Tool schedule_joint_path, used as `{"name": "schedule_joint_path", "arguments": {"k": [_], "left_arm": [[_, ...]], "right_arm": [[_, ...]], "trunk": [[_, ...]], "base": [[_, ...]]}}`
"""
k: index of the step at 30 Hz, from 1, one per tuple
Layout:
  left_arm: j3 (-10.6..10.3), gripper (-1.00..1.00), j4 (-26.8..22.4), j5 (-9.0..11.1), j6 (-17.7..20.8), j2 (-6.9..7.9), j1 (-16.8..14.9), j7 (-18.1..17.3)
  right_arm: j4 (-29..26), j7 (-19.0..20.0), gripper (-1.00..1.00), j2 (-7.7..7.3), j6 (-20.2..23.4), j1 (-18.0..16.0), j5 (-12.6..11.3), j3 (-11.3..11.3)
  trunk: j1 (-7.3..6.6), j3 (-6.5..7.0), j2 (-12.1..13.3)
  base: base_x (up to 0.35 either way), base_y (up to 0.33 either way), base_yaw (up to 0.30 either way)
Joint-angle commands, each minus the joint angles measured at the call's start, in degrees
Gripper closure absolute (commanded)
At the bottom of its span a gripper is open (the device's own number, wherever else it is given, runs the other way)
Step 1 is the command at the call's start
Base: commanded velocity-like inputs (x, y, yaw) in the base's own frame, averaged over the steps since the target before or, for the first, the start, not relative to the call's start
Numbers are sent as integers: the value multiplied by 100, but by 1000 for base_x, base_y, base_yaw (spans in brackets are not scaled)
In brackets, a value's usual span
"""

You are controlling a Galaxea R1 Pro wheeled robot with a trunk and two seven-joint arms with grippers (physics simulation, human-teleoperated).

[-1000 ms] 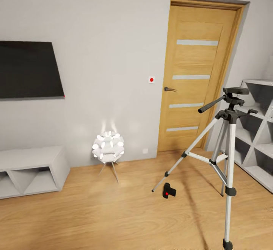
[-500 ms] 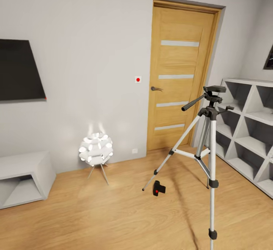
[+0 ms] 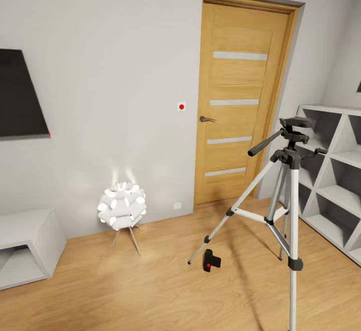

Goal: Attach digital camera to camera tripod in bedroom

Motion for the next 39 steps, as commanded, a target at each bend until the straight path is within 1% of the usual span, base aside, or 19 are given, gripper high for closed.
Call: {"name": "schedule_joint_path", "arguments": {"k": [1, 7, 20, 30, 39], "left_arm": [[13, -100, -5, 49, -9, -2, 2, 3], [13, -100, -5, 49, -9, -6, 2, 3], [13, -100, -5, 49, -9, -10, 2, 3], [13, -100, -5, 49, -9, -11, 2, 3], [13, -100, -5, 49, -9, -7, 2, 3]], "right_arm": [[1, -2, -100, -1, -20, 0, 4, 3], [1, 1, -100, 4, -20, 0, 5, 4], [1, 2, -100, 7, -12, 0, 5, 4], [1, 2, -100, 7, -12, 0, 4, 4], [1, 2, -100, 7, -12, 0, 3, 4]], "trunk": [[3, -4, -2], [3, -4, -2], [3, -4, -2], [3, -4, -2], [3, -4, -2]], "base": [[318, 0, -1], [320, 25, -76], [296, 126, -221], [34, 195, -242], [1, 45, -242]]}}
